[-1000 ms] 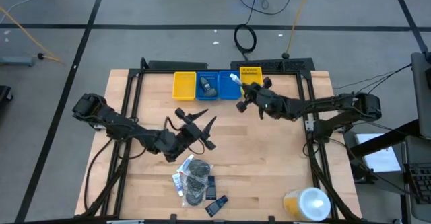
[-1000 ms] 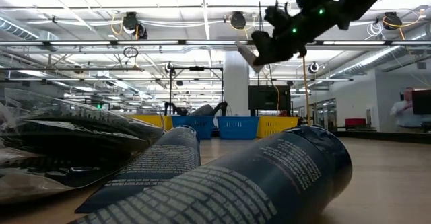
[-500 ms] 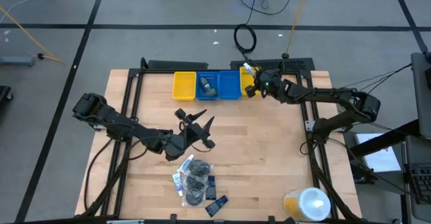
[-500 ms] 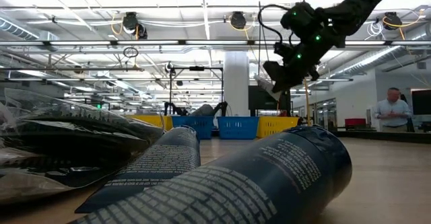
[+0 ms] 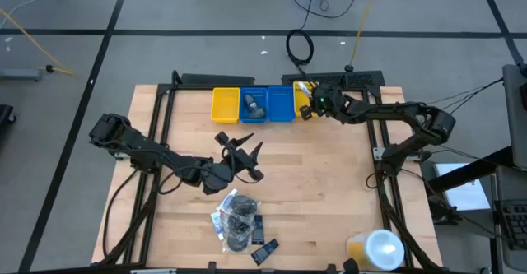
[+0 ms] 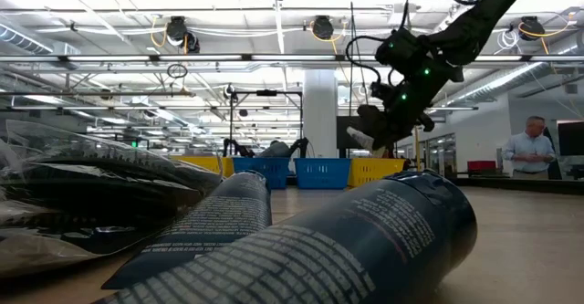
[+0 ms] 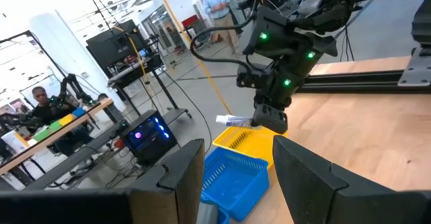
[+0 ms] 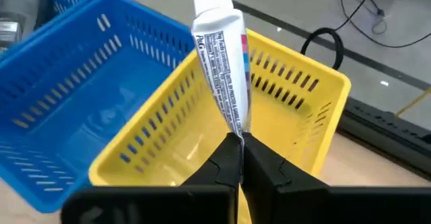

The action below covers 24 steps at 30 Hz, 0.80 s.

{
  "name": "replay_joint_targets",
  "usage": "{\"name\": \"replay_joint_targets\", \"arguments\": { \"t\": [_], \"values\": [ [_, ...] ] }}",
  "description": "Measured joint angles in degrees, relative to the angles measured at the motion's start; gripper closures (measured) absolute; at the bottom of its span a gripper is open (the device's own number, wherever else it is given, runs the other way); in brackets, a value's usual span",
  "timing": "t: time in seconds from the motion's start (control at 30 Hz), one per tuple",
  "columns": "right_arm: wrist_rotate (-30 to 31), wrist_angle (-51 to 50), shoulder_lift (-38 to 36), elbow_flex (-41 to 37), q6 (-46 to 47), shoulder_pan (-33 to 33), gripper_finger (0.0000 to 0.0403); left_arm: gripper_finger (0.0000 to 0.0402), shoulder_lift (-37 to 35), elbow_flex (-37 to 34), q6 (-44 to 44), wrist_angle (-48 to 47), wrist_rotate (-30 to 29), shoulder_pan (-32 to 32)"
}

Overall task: Pick & Place Travel size toiletries
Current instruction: Put the white toothpaste into the right yellow bin

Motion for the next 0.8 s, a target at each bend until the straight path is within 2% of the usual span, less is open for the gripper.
{"name": "replay_joint_targets", "arguments": {
  "t": [0.63, 0.8],
  "values": [
    [-1.07, 0.77, -0.87, 0.00, -1.90, 0.46, 0.0325, 0.0224, 0.00, 0.00, -0.61, -0.10, 0.04, -0.46],
    [-7.10, 2.89, -1.23, 0.00, -1.85, 2.28, 0.0311, 0.0224, 0.02, 0.00, -3.11, -4.11, 0.09, -1.77]
  ]
}}
